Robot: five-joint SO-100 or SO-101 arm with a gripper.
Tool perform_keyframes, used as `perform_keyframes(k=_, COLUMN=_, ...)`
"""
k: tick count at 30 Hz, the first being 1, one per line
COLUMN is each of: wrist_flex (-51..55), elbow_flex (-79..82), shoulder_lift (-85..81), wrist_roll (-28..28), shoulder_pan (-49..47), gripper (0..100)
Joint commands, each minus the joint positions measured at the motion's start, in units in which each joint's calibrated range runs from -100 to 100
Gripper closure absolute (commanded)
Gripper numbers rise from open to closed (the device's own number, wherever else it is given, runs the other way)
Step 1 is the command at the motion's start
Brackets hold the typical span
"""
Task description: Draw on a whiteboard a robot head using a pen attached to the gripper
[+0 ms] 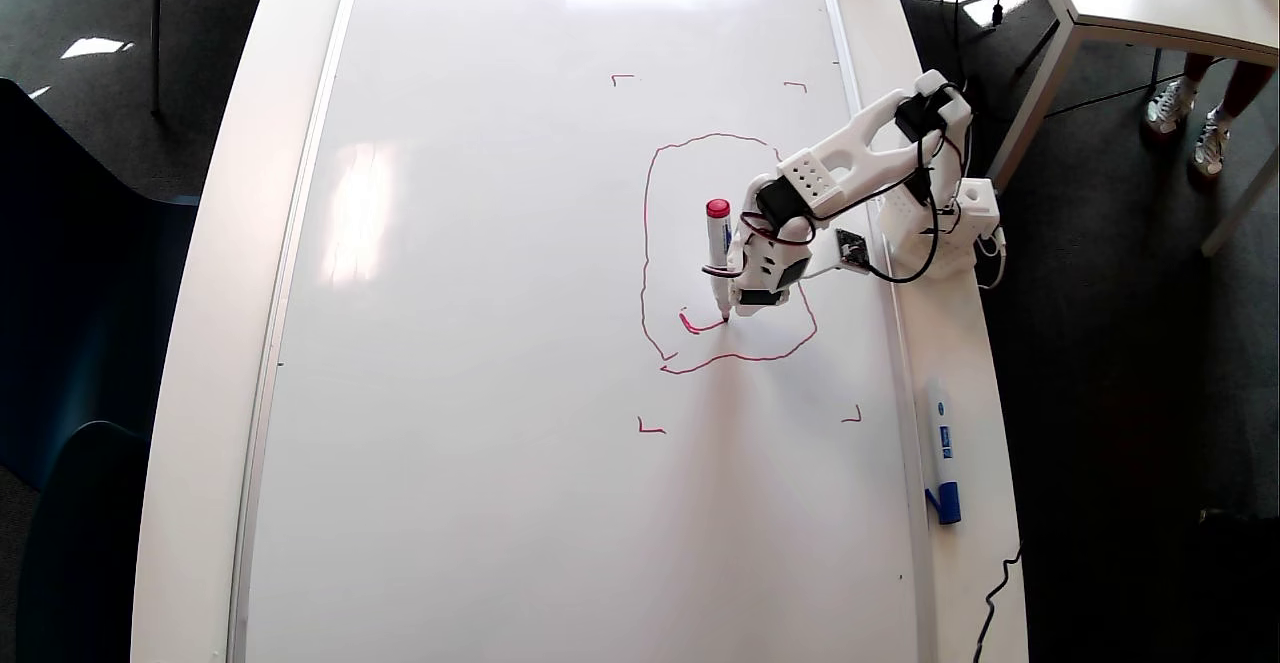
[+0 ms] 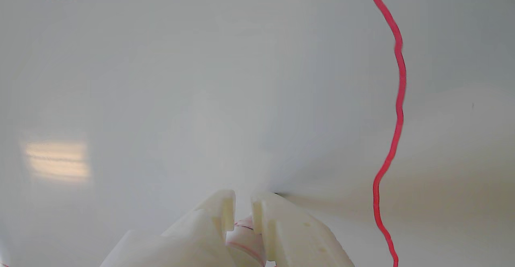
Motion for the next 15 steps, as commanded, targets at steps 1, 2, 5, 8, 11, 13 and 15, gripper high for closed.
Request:
perform_keyframes(k=1, wrist_flex=0.01, elbow_flex=1.67, shoulder_lift=-1.06, wrist_roll=0.14, shoulder_pan=0.68, gripper=99)
perform_keyframes(k=2, wrist_flex=0.01, elbow_flex=1.67, shoulder_lift=-1.15, wrist_roll=0.19, shoulder_pan=1.42, gripper=99)
perform_keyframes(k=5, wrist_flex=0.1, elbow_flex=1.85, shoulder_lift=-1.4, wrist_roll=1.05, shoulder_pan=4.07, gripper=99)
perform_keyframes(k=8, wrist_flex=0.19, elbow_flex=1.85, shoulder_lift=-1.48, wrist_roll=2.12, shoulder_pan=6.13, gripper=99)
perform_keyframes(k=11, wrist_flex=0.19, elbow_flex=1.85, shoulder_lift=-1.48, wrist_roll=3.14, shoulder_pan=8.34, gripper=99)
perform_keyframes(k=13, wrist_flex=0.19, elbow_flex=1.76, shoulder_lift=-1.48, wrist_roll=3.57, shoulder_pan=9.15, gripper=99)
perform_keyframes(k=15, wrist_flex=0.1, elbow_flex=0.95, shoulder_lift=-1.48, wrist_roll=3.78, shoulder_pan=10.11, gripper=99)
